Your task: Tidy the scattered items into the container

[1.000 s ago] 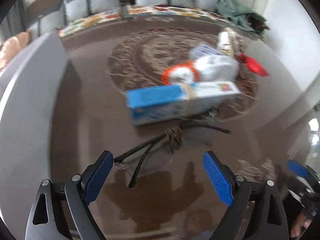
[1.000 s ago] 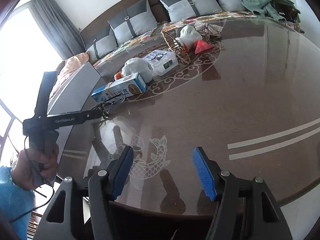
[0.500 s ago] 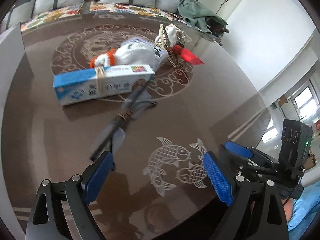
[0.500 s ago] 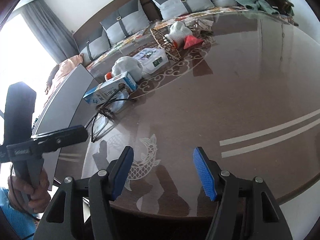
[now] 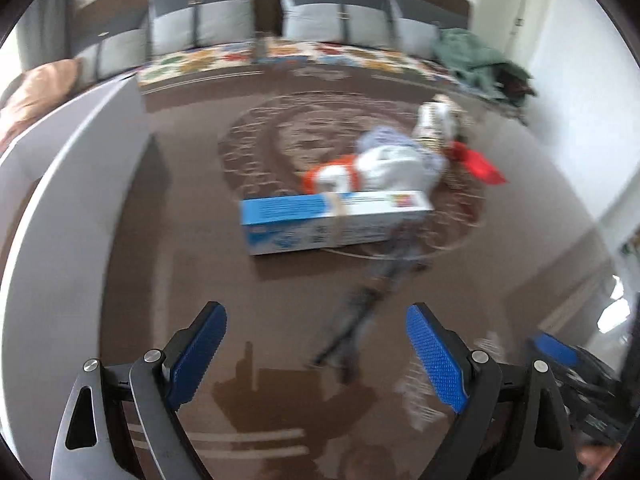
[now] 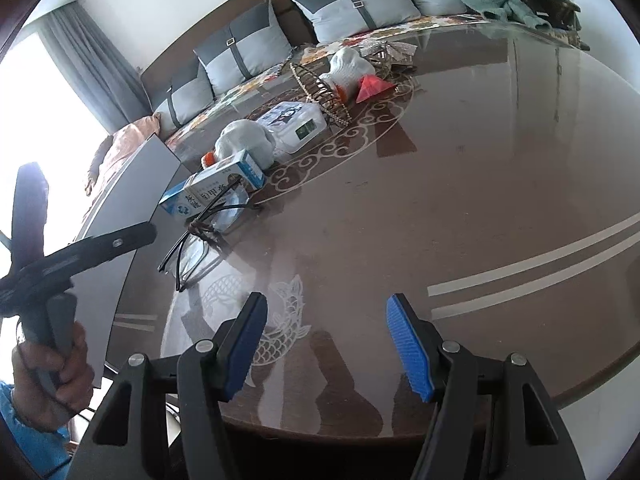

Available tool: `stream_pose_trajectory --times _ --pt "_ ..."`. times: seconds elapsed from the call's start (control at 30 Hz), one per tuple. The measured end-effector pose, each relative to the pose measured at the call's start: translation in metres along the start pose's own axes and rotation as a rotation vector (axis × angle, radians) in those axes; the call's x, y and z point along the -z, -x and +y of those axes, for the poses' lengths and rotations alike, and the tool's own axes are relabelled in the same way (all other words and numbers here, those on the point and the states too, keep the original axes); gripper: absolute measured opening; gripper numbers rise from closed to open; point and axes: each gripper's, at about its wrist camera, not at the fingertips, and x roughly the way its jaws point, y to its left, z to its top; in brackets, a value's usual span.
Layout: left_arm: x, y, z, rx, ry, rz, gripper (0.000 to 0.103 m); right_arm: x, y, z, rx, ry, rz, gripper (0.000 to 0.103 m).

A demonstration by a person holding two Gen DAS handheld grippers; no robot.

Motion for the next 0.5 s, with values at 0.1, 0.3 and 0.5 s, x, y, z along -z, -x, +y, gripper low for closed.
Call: stream_pose_trajectory --times 0.1,0.3,0.5 --pt "0.005 -0.002 0.008 -0.078 0.036 -0.01 0.092 0.0 0.001 0.002 -0.003 0.01 -0.003 0.064" --pt "0.005 -0.003 0.021 -0.165 0.086 -0.022 0.092 0.001 -0.002 0.001 -0.007 0.012 0.006 0.064" --pt "0.004 -0.022 0.007 -0.157 0.032 0.045 0.092 0.001 -0.002 0.001 -0.011 0.01 0.007 0.064"
